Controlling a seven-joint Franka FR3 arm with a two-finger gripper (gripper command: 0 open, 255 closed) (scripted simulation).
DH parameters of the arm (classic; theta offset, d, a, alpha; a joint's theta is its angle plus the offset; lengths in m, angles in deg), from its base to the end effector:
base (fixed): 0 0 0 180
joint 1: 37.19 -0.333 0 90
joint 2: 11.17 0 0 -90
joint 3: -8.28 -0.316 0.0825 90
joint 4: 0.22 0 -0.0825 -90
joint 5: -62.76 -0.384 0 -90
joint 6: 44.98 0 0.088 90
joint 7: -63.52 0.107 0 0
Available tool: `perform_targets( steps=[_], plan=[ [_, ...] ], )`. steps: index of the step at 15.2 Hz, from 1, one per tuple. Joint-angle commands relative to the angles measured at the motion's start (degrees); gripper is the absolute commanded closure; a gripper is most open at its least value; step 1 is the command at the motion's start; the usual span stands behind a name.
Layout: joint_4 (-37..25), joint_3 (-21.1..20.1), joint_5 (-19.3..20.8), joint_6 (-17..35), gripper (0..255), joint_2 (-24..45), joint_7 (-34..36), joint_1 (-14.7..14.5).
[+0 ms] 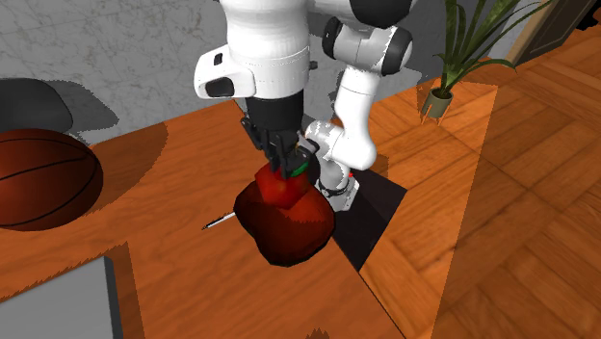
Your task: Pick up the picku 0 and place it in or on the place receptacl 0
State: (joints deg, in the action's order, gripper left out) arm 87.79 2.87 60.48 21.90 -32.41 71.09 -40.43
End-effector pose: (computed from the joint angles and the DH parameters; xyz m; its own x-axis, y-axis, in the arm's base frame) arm 0.3648 0.0738 0.7770 0.9996 0.0281 -0.0002 0.0281 -0.9996 -0.0024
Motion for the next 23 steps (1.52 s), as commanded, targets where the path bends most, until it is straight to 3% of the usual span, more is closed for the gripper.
perform_targets(
  steps=[1, 12, 20, 21, 23],
  plan=[
    [3.2, 0.1, -0.1, 2.0, 255, -1.3, -0.2, 0.0],
    [17.2, 0.2, -0.3, 10.7, 255, -6.5, -0.6, -0.2],
    [17.2, 0.2, -0.3, 10.7, 255, -6.5, -0.6, -0.2],
    [17.2, 0.2, -0.4, 10.7, 0, -6.5, -0.6, -0.2],
    [17.2, 0.2, -0.4, 10.7, 0, -6.5, -0.6, -0.2]
  ],
)
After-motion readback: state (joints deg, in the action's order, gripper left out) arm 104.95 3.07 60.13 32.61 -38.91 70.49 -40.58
